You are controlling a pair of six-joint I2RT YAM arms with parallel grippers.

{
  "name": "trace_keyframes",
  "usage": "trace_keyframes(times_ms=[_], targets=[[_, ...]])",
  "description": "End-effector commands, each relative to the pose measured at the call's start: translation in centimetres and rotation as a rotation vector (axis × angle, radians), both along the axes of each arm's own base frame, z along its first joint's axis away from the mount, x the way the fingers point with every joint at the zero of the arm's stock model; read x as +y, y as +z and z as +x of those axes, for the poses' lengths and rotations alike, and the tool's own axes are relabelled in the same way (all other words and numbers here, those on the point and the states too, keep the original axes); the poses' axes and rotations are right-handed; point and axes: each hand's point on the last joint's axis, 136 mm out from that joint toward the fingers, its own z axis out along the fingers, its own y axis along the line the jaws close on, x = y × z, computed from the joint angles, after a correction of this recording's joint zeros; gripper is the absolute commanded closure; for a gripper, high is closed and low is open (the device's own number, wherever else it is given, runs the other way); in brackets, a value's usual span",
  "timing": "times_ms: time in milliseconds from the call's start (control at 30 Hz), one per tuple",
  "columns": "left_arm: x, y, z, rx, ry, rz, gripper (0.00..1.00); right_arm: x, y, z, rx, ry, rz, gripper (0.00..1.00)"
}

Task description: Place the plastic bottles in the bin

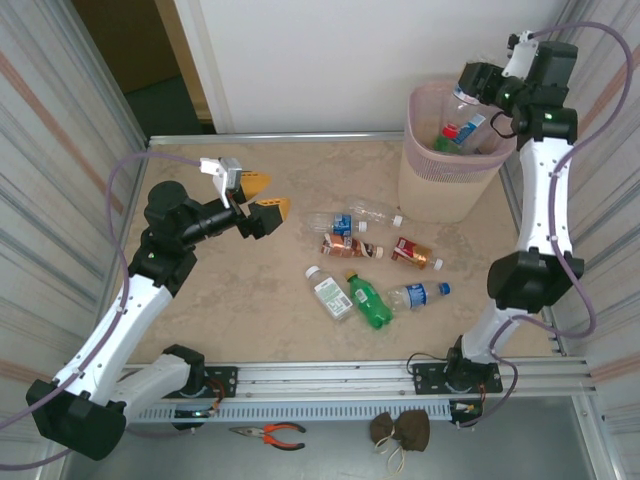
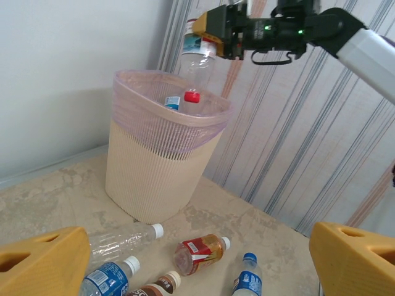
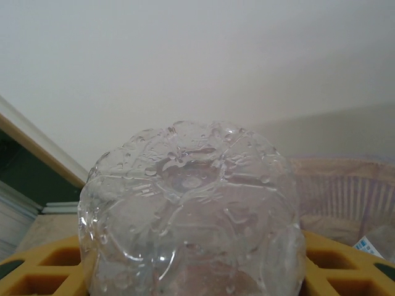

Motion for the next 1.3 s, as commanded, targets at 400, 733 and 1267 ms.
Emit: trace_keyframes(times_ms=[400,733,1267], targets=[[0.2,0.2,0.8,-0.01,0.024,-0.013,0.08,2.2,-12.9,4.2,0.357,0.076,-0.065,0.48],[0.1,-0.4,1.1,0.002,0.025,-0.007,0.08,3.1,-21.1,1.9,0.644,0.089,-0.152,0.48],[0.1,-0.6,1.3,0.01,0.032,-0.009,0.08,2.3,-28.5,1.8,0.861,0.079,-0.24,0.35]])
